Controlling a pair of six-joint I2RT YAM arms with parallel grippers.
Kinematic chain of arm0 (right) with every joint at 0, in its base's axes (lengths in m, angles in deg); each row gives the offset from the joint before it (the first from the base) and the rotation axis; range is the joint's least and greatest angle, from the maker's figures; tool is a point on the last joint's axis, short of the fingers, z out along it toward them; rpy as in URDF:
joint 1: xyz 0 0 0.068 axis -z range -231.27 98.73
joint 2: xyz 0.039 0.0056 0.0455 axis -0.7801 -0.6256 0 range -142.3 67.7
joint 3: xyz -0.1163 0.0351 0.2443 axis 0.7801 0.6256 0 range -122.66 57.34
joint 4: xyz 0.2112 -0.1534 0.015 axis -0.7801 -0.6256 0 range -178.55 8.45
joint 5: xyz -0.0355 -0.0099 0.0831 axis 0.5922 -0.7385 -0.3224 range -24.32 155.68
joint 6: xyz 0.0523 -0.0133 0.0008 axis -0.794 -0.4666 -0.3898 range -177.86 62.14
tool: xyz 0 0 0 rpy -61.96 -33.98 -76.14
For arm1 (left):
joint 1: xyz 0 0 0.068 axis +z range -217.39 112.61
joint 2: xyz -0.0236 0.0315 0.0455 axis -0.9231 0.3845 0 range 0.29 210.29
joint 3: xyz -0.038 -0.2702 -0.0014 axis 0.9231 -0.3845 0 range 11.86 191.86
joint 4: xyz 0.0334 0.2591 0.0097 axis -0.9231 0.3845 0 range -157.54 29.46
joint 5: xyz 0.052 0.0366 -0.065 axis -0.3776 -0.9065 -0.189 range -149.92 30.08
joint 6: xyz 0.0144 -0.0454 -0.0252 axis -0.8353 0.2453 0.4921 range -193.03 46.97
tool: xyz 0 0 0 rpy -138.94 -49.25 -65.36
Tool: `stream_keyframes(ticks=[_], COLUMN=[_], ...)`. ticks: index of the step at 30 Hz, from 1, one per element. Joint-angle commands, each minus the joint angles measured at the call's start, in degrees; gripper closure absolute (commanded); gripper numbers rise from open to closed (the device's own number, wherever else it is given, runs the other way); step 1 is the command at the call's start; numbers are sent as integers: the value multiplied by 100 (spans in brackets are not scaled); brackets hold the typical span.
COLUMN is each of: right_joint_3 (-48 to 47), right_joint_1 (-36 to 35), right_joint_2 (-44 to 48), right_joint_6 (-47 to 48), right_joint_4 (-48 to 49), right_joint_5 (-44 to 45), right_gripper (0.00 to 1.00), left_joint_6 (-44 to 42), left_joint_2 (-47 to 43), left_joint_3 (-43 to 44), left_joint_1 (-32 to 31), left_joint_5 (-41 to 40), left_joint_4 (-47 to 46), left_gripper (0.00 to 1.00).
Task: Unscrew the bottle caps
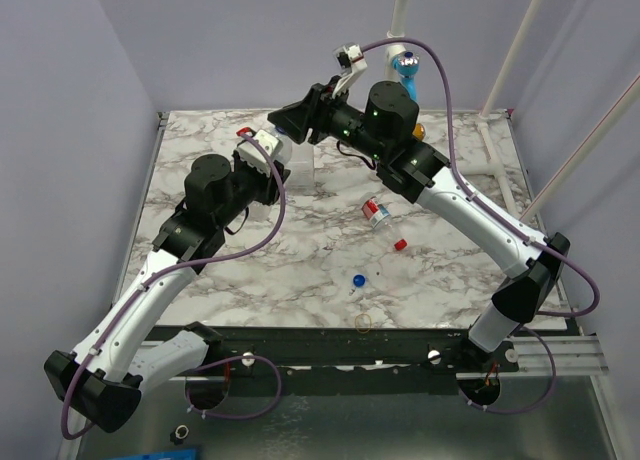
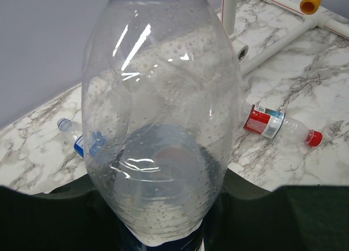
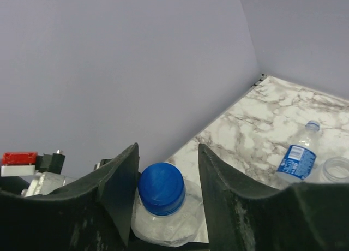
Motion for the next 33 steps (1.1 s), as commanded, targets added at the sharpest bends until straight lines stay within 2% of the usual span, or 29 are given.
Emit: stream_keyframes(ticks=[1,4,6,10,12,16,20,24,29,31,33], right_joint_3=[-55,-49,-2,309,496,866,1201,1556,1436,1337,1220], right_joint_1=[-28,-29,-30,-28,-28,-28,-28,-23,-19,-19,-19], right_joint_2=[-98,-81,-17,251,443,889,1371,1752,1801,1786,1778], right_joint_6=[-77,-61,-5,42,135,391,568,585,542,568,735], right_joint_4=[299,234,189,220,268,433,752,1408,1675,1589,1320], right_joint_5=[-302,-479,-553,-550,-610,-1072,-1901,-3276,-4751,-5036,-4942], right_gripper=[56,70,73,94,99,100,100,100,100,100,99], left_joint_6=[196,296,389,611,743,1177,1619,2092,2399,2445,2449], left_joint_2=[-64,-77,-92,-150,-222,-328,-329,-271,-208,-180,-166], left_joint_3=[134,222,291,425,469,572,714,855,1005,1037,1040], left_joint_1=[-36,-36,-36,-36,-36,-36,-41,-36,-36,-36,-36], left_joint_5=[293,420,544,958,1296,2248,3288,4073,4784,4963,5051], left_joint_4=[-96,-102,-94,-95,-100,-96,-99,-92,-72,-47,-25], left_gripper=[100,100,100,100,100,100,100,100,100,100,100])
